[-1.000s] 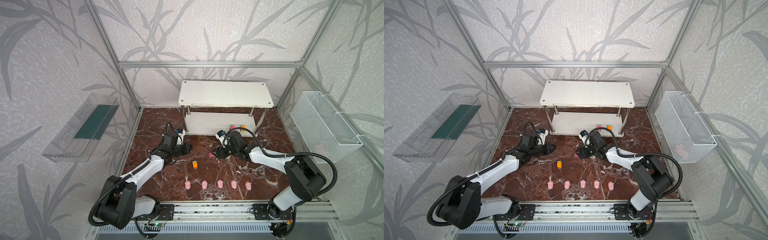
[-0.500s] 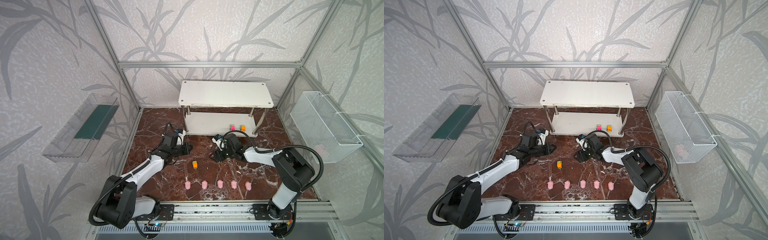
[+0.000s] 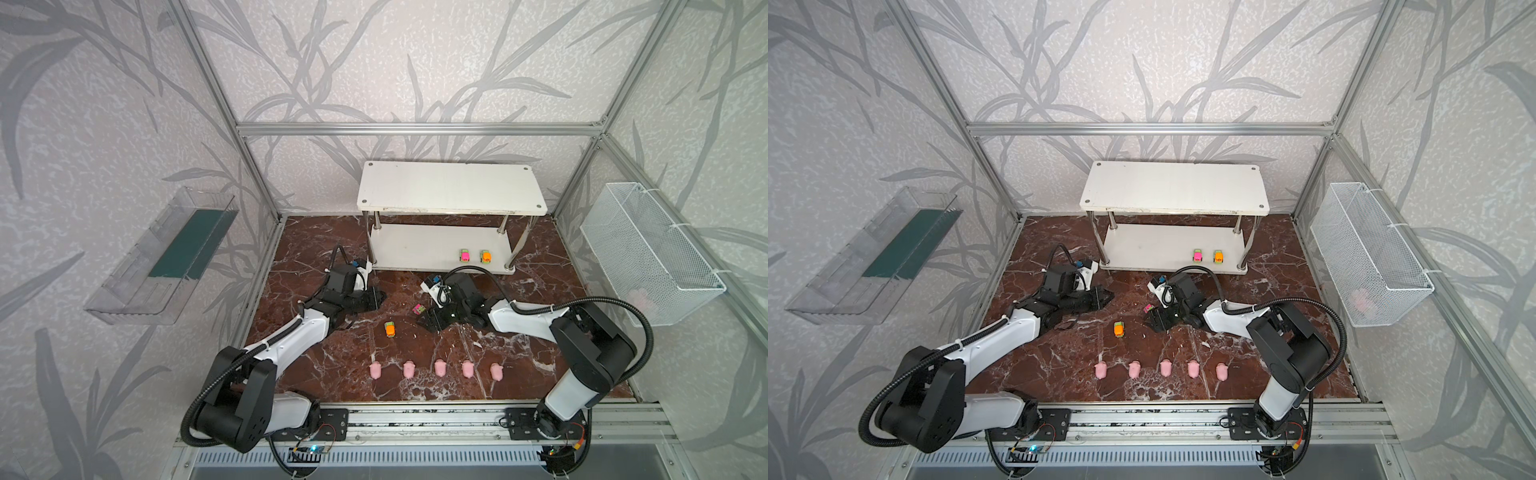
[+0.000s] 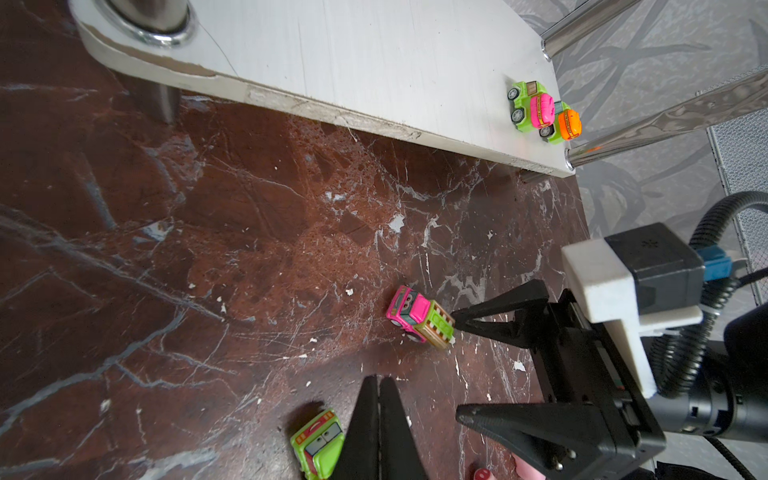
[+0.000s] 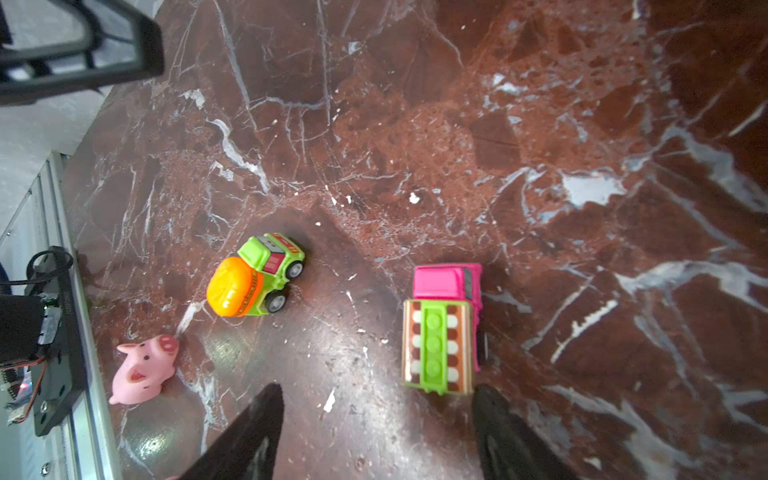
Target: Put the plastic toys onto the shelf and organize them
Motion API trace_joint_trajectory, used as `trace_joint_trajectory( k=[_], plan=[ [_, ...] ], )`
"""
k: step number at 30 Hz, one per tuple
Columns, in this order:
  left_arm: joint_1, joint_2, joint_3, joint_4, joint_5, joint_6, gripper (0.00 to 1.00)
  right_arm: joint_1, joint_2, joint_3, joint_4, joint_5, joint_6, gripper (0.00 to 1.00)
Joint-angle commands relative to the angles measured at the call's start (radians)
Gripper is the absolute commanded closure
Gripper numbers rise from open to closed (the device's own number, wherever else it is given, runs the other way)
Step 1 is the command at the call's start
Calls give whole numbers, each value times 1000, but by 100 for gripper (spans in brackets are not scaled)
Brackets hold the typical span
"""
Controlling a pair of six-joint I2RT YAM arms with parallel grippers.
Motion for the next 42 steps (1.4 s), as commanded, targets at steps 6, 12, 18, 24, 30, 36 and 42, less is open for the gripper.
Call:
trace_joint_trajectory(
  k=[6,12,18,24,30,36,42],
  plan=[
    [3,3,-13,16,19,-13,100,50,-27,-3,8,-18,46,28],
    [-8,-14,0,-31,-1,-2,98,49,-87,1,-22,-5,51,29],
    [-138,9,84,-154,-122,24,76,-3,-275,-25,-89,107,101,29],
    [-288,110,185,-211,-239,-12,53,-105,-482,-88,-179,299,148,30],
    [-422,231,249,-208,-410,-110,47,-193,-614,-177,-221,411,197,29],
    [-512,322,343,-282,-530,-132,42,-256,-698,-252,-228,420,221,29],
    [-548,360,390,-362,-652,-154,40,-292,-729,-288,-225,389,221,29]
  ],
)
